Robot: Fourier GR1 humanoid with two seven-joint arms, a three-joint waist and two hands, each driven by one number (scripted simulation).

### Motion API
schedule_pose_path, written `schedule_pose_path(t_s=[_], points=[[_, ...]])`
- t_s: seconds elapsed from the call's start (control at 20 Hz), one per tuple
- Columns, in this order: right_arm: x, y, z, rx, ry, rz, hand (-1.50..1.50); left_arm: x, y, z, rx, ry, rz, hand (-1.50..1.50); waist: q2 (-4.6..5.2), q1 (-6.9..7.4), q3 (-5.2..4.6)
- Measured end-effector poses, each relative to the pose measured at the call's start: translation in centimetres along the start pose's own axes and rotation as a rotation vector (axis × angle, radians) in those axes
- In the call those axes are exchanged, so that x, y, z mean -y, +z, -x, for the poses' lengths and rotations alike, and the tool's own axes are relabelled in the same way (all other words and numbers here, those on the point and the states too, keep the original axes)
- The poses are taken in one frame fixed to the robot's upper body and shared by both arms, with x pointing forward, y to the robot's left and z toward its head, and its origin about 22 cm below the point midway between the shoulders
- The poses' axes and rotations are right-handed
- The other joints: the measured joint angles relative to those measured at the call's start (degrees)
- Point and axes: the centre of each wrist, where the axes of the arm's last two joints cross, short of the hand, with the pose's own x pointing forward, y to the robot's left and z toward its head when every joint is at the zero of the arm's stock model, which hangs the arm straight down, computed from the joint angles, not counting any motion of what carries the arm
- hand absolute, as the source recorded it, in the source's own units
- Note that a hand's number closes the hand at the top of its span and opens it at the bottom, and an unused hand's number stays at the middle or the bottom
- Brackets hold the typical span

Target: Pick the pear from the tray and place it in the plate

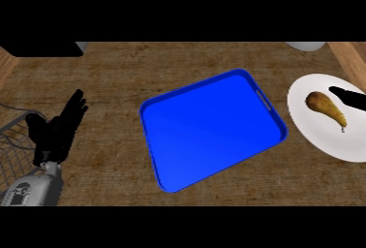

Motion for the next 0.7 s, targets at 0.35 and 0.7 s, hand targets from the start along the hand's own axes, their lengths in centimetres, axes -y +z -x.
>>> schedule_pose_path(t_s=[0.35, 0.7], points=[[2.6, 1.3, 0.6, -0.127, -0.239, -0.077, -1.5, 0.0, -0.1, -0.4, 0.002, 0.001, -0.001, 0.0, 0.02, -0.12, 0.0], [6.3, 3.1, 3.2, -0.111, -0.288, -0.08, -1.5, 0.3, -0.2, -1.0, 0.005, 0.002, 0.008, 0.0, 0.17, 0.24, 0.02]])
